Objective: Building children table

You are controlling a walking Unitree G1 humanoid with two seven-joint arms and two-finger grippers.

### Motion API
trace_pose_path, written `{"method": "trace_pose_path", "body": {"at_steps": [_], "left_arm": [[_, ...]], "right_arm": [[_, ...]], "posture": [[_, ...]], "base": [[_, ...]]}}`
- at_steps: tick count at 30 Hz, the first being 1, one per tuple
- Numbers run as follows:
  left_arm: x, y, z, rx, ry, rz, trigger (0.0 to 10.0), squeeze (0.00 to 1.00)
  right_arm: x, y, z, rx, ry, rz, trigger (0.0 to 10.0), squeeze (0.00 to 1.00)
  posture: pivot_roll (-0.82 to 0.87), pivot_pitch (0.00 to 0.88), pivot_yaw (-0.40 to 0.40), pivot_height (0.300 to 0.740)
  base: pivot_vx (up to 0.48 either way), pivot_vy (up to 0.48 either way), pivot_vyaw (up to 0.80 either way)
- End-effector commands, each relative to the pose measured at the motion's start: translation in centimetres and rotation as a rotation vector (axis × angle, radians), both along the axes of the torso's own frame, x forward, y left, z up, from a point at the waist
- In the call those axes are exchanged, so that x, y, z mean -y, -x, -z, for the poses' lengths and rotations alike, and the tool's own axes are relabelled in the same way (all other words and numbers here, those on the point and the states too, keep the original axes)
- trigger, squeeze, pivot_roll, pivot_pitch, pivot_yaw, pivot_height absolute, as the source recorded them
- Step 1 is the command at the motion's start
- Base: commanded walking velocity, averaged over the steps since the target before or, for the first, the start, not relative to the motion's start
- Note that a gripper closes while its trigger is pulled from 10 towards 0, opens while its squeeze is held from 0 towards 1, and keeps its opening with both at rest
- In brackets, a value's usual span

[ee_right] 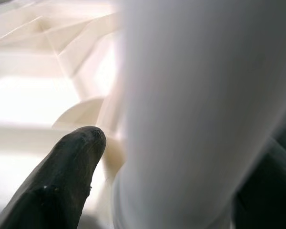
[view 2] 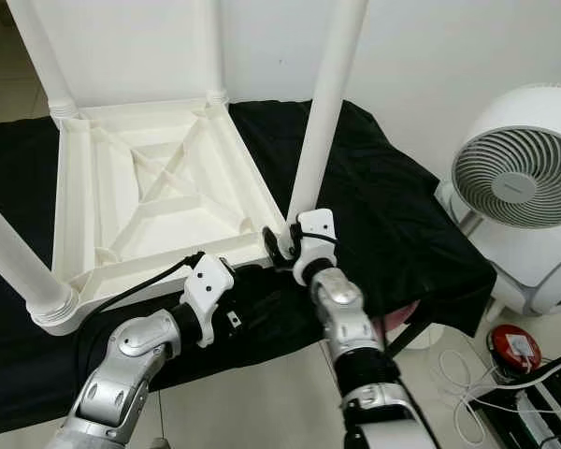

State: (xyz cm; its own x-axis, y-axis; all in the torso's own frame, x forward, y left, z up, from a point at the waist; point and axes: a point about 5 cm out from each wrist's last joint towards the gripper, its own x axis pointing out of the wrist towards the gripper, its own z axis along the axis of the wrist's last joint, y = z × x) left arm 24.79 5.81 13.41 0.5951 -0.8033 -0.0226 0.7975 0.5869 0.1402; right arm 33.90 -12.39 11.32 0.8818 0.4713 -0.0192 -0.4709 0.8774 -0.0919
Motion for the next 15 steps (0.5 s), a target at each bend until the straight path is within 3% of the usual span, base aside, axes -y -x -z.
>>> {"method": "trace_pose_path", "body": {"at_steps": [1,4,15], "left_arm": [[-0.2,-0.5,-0.2,0.01,0.011,-0.095,10.0,0.0],[-0.2,-0.6,-0.2,0.014,0.008,-0.092,10.0,0.0],[-0.4,-0.6,-0.4,0.018,0.009,-0.098,10.0,0.0]], "right_arm": [[-0.1,0.0,0.0,0.012,0.026,-0.074,10.0,0.0],[0.8,-0.8,-0.8,0.016,0.057,-0.184,10.0,0.0],[0.5,-1.9,-1.9,-0.012,0.098,-0.334,10.0,0.0]], "posture": [[0.02,0.0,-0.052,0.74],[0.02,0.0,-0.05,0.74],[0.04,0.0,-0.049,0.74]], "base": [[0.0,0.0,0.0],[0.0,0.0,0.0],[0.0,0.0,0.0]]}}
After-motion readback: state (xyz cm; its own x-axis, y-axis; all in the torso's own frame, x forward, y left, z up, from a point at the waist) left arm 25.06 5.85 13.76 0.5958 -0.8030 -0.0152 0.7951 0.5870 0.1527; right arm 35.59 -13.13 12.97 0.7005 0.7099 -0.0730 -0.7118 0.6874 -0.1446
